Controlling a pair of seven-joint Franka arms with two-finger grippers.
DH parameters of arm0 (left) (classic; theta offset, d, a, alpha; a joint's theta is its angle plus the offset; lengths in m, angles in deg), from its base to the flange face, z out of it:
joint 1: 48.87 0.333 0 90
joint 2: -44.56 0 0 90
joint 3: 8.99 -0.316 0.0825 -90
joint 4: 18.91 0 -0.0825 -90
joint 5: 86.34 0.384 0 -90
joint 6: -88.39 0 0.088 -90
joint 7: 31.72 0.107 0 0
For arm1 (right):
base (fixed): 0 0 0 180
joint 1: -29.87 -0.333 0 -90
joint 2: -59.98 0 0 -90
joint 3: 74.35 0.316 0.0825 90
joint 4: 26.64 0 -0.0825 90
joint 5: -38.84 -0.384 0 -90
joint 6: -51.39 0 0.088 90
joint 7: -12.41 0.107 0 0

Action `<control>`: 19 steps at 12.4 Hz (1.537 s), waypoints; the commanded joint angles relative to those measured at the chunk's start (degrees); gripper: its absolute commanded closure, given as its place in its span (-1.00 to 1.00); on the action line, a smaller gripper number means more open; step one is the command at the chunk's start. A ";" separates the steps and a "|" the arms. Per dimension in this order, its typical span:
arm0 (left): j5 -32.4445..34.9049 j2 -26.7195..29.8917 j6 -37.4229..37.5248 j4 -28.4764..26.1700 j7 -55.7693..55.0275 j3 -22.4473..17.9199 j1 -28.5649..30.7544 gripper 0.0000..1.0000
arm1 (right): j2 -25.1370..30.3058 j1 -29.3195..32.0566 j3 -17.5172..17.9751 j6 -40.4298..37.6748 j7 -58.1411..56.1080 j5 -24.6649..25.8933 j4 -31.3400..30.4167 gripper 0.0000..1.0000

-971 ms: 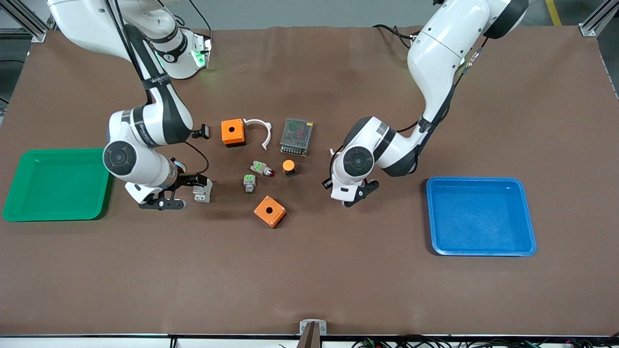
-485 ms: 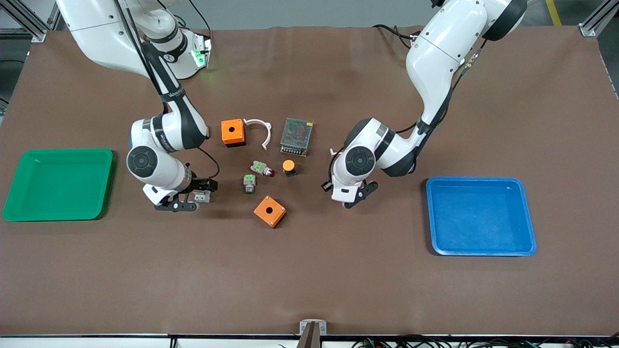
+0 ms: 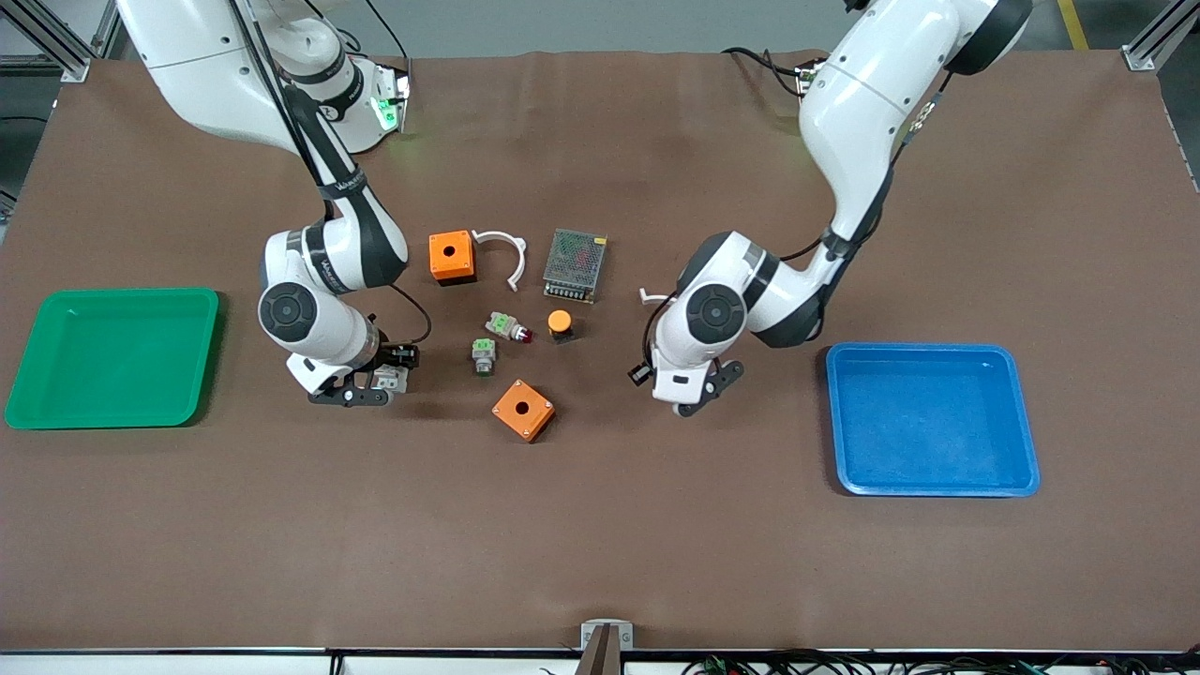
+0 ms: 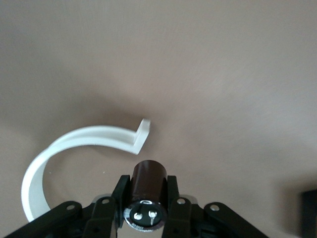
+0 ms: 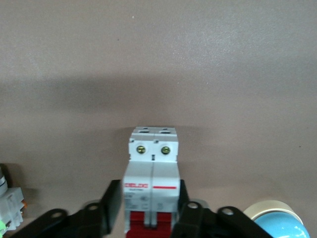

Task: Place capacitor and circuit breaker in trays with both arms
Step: 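Carry the capacitor to the blue tray while the right gripper carries the breaker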

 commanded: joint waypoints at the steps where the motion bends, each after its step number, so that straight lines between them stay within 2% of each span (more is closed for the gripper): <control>1: 1.16 7.55 5.05 -1.70 1.47 -0.21 4.78 1.00 | 0.34 0.04 -0.15 0.46 0.70 -2.66 -0.11 0.67; 5: 1.87 11.61 13.95 -2.31 22.26 -0.21 17.07 1.00 | 2.79 1.88 -0.59 -3.55 0.61 -2.75 1.73 0.70; 8: 3.44 11.00 13.96 -3.63 32.22 -0.21 24.55 1.00 | 9.55 7.58 -0.77 -21.01 -0.44 -2.06 9.26 0.69; 10: 6.95 10.30 13.96 -4.16 38.81 -0.21 28.33 1.00 | 10.01 13.98 -0.68 -33.66 -4.63 -1.09 17.52 0.69; 11: 7.49 9.60 13.61 -4.16 42.41 -0.12 30.87 1.00 | 9.66 17.24 -0.77 -37.12 -8.66 0.39 20.69 0.69; 12: 7.49 8.46 13.26 -4.16 47.75 -0.12 33.25 0.99 | 9.66 21.10 -0.68 -38.02 -13.40 4.32 21.94 0.69; 13: 7.49 7.32 12.99 -4.16 51.72 -0.12 35.44 0.99 | 9.66 24.10 -0.68 -38.03 -16.15 5.84 22.04 0.69; 15: 7.76 5.56 11.77 -4.16 58.58 -0.12 38.71 0.98 | 9.40 29.90 -0.68 -37.60 -22.30 6.30 22.04 0.69; 17: 7.85 3.89 10.27 -4.16 60.46 -0.12 39.16 0.97 | 7.56 34.13 -0.68 -36.02 -28.10 7.69 23.09 0.69; 19: 7.85 2.30 8.43 -4.16 62.73 -0.21 39.60 0.98 | 4.40 37.29 -0.68 -30.85 -31.28 12.17 23.71 0.70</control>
